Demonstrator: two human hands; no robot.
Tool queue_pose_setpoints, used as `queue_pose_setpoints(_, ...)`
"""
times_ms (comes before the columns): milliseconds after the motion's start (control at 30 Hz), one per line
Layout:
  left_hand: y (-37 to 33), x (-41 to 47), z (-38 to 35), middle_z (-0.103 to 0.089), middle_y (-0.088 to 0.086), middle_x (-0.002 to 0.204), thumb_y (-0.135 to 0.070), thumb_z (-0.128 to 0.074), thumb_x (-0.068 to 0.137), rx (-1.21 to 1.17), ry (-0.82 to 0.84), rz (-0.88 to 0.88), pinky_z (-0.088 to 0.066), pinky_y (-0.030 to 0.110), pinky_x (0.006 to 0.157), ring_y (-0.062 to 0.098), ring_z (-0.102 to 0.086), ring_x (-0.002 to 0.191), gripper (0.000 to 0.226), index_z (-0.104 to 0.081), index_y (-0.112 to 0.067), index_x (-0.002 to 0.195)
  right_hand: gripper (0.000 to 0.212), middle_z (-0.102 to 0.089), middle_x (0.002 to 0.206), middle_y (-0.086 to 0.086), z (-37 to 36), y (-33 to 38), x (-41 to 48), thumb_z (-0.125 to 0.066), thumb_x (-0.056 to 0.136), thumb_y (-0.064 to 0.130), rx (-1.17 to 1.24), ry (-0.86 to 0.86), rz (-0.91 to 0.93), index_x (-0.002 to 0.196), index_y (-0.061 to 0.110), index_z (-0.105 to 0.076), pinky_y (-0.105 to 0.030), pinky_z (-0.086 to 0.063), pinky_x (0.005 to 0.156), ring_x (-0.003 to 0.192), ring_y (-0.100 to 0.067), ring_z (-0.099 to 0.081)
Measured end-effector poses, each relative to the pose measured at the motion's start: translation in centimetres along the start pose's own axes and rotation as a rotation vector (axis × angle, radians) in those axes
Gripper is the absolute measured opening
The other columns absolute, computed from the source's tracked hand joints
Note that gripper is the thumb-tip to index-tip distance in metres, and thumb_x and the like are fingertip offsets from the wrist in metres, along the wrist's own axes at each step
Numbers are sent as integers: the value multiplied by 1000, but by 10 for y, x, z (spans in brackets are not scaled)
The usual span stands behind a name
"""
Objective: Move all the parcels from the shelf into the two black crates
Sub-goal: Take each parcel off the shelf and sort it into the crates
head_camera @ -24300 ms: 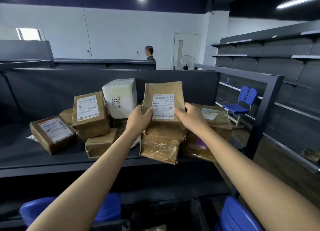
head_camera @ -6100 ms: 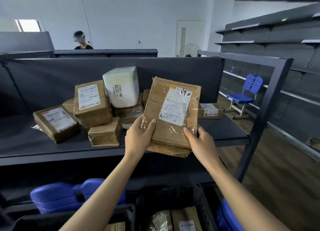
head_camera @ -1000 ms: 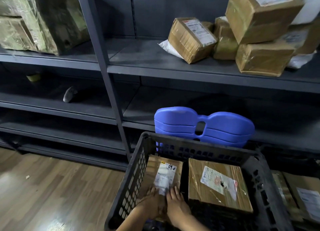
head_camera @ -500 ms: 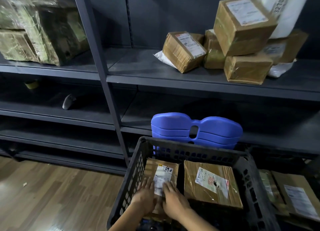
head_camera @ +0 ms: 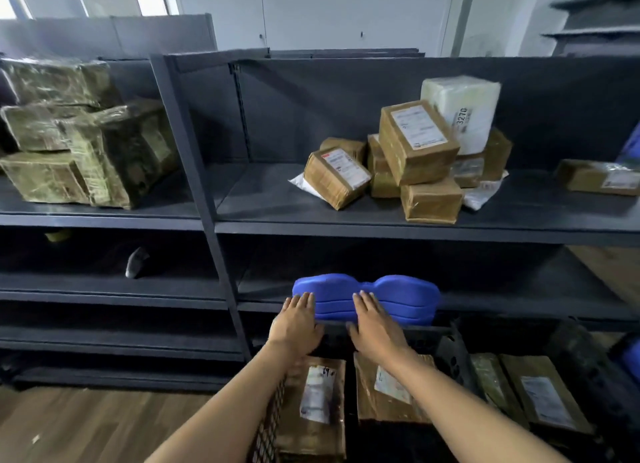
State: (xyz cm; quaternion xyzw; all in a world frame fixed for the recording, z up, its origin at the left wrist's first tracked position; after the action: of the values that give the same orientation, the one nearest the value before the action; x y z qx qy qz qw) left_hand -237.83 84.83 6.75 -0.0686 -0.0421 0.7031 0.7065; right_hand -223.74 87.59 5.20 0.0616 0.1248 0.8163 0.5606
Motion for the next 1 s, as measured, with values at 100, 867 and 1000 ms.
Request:
queue_pose_setpoints(100,-11,18,44,-16,9,160,-36,-40,98,41,-54,-47,-8,34,121,24,-13,148,69,-12,-4,152,65,-8,161,-5,53,-14,10,-37,100,38,17,-106,-32,153,10,-11,-34,-20,117,149,-20,-5)
queue_pose_setpoints(867,-148,190,234,-61,12,121,-46,-41,96,-114,-420,6,-39,35,72,30,-57,111,44,-51,-8,116,55,-41,147,-9,336,-145,127,-38,98,42,119,-472,-58,143,10,-35,-40,-42,99,131,-28,-42)
queue_pose_setpoints(1000,-148,229,222,-62,12,123,-59,-31,95,-334,-308,134,-39,35,78,30,-58,110,62,-52,-8,125,61,-48,141,-10,330,-160,163,-37,96,49,295,-388,-86,144,13,-36,-36,-44,89,125,-29,-49)
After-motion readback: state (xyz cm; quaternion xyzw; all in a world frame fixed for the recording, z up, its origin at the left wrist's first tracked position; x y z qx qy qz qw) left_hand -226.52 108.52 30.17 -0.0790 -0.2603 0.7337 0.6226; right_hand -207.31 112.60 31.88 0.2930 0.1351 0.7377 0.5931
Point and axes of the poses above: each hand's wrist, its own x-axis towards the middle knuckle, its own z-axis out of the back of the hand, y = z × x, the point moved 8 cm from there along x, towards the middle knuckle
